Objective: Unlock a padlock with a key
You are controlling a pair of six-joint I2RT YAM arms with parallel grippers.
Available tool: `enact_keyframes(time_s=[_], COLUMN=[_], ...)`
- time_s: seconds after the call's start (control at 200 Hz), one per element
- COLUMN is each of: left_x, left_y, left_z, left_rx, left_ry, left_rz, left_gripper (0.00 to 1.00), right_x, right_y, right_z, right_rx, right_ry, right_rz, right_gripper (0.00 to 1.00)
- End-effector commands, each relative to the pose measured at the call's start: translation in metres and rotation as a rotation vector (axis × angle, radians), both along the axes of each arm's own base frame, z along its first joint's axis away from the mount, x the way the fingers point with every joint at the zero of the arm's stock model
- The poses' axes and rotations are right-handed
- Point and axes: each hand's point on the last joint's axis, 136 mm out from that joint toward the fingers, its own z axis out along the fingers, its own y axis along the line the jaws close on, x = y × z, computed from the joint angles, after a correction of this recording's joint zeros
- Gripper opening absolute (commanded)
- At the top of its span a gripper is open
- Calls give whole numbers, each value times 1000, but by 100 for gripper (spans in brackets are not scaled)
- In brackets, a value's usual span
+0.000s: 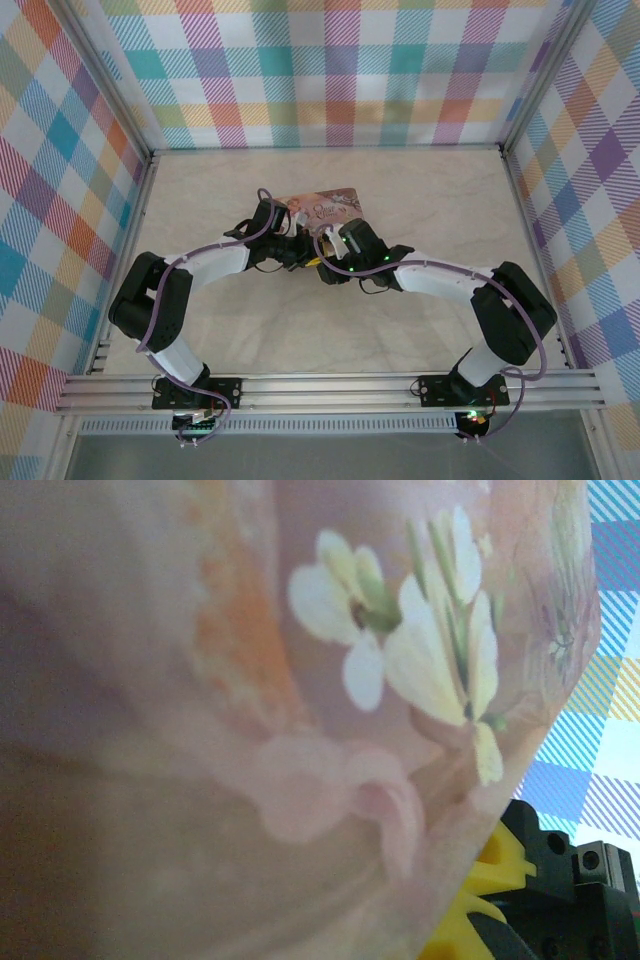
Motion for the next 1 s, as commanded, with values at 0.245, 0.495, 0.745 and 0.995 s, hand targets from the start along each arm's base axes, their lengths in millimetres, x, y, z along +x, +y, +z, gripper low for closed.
enact_keyframes(time_s=[0.245,0.495,0.745,0.995], left_x=[-9,-9,-10,-11], left_y=[-14,-14,-12,-7], left_z=[18,16,13,3], left_rx=[-62,-56,-42,-10], left_ry=[6,10,10,13], left_rz=[-66,-68,-66,-54], left_gripper=[1,0,1,7], right_x=[3,0,-10,-13], right_y=[4,8,11,11], right_z=[14,15,8,-4], right_rx=[-46,-44,-28,-23], right_ry=[-73,-73,-37,-7], right_rz=[27,58,104,99], right_gripper=[43,14,0,0])
